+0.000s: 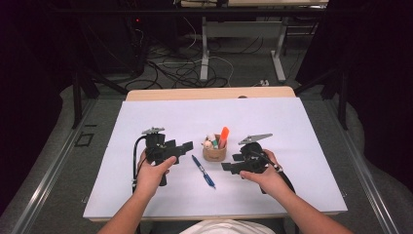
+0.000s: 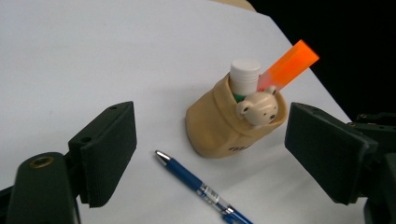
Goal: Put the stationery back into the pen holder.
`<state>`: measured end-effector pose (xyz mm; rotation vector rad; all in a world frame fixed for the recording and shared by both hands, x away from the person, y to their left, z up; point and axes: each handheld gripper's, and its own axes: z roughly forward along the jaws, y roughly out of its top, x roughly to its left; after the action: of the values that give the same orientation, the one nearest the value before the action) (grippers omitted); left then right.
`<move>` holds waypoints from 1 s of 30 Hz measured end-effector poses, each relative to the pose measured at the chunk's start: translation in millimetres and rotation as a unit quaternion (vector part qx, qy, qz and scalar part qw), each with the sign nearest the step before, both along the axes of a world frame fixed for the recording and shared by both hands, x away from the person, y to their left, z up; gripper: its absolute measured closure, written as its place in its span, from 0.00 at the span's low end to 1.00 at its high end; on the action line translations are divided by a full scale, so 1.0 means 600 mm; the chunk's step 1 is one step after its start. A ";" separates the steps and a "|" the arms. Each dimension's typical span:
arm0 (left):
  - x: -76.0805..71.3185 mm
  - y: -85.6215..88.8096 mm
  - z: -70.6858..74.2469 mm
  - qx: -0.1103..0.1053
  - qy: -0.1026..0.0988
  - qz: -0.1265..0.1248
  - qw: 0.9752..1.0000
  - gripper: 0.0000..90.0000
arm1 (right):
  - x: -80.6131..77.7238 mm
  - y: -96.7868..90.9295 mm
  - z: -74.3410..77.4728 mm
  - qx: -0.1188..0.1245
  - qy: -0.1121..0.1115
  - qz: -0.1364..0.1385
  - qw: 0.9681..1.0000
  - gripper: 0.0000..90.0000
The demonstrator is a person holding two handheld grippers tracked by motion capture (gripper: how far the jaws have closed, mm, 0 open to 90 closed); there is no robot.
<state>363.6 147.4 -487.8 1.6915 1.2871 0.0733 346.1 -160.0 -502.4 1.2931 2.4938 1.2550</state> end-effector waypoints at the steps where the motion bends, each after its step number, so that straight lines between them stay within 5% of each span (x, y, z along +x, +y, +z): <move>1: -0.001 0.000 -0.003 -0.001 0.005 0.007 1.000 0.20 | 0.000 0.002 0.000 -0.009 0.007 0.006 1.000 0.42; 17: 0.001 -0.001 -0.034 -0.010 0.062 0.046 0.997 0.33 | 0.001 0.013 -0.019 -0.003 0.017 0.000 1.000 0.45; 28: 0.002 -0.012 -0.049 -0.018 0.129 0.060 0.990 0.44 | 0.001 0.024 -0.029 0.004 0.019 0.004 1.000 0.50; 30: 0.003 -0.013 -0.051 -0.023 0.138 0.066 0.988 0.45 | 0.001 0.025 -0.027 -0.009 0.030 0.007 0.999 0.51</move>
<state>365.5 139.4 -518.2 1.6157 1.5935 -0.1159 346.4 -145.1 -518.9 1.3308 2.5524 1.2122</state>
